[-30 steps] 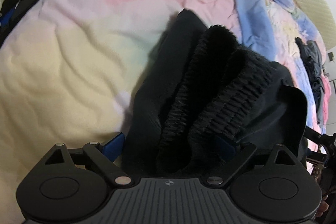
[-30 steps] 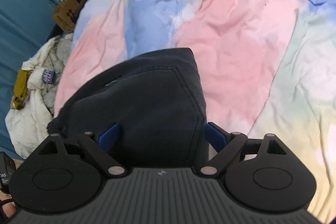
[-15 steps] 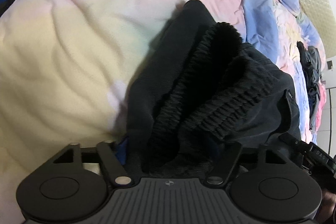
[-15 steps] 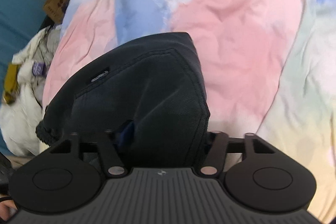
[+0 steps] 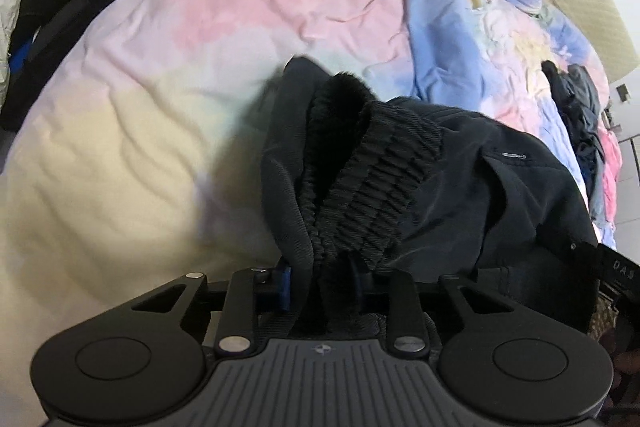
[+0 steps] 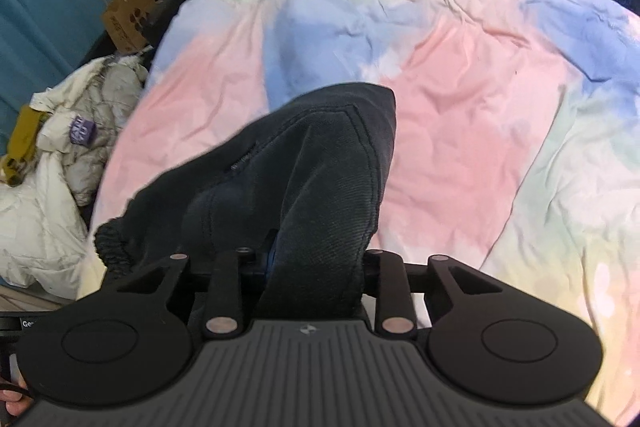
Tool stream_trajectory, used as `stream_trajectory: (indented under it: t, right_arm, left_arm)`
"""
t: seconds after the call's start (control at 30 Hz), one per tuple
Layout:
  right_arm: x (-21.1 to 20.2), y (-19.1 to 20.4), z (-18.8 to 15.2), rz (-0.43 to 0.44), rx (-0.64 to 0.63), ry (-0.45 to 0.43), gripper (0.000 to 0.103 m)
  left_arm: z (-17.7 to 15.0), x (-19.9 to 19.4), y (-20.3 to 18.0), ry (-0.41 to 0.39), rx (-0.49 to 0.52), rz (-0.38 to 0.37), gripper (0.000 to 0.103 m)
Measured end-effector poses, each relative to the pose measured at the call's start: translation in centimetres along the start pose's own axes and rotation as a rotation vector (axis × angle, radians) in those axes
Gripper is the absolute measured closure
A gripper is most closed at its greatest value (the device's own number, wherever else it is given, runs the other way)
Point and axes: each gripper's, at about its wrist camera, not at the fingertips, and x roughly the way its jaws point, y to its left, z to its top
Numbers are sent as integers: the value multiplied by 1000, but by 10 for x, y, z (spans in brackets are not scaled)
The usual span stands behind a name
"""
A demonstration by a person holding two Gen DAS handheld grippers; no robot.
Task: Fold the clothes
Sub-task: 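Carry the folded sweatpants with both grippers toward the brown patterned sweater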
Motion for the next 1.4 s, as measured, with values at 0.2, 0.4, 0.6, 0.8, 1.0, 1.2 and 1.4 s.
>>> stream_trajectory:
  t: [0.2,0.4,0.6,0.8,1.0,1.2,1.4]
  right_arm:
    - [-44,-7,-16,23,14,-6,75]
    - [-93,-25,-43,46,30,-18,75]
    - [-133,-40,-66,64,-31,-30,75]
    - [-173,-56,-87,75,-45,-48,75]
    - [-208,-68,-117,21,-21,-71,75]
    - [-245,-84,-148,-40,40,-116,75]
    - [-286,-119,-165,-66,104,-158,75]
  left_arm:
    - [-34,-33,-27,7,28,15,76]
    - [-84,-77,-62,-13,58,54,75]
    - [-137,-109,-95,-59,44,95,75]
    - [-192,-135,-126,-81,21,95,75]
    - [-239,-157,-135,-71,68,62,75]
    - [-265,-167,-157,-67,160,23,75]
    - [-292,-176,-204,-57,248,-2,75]
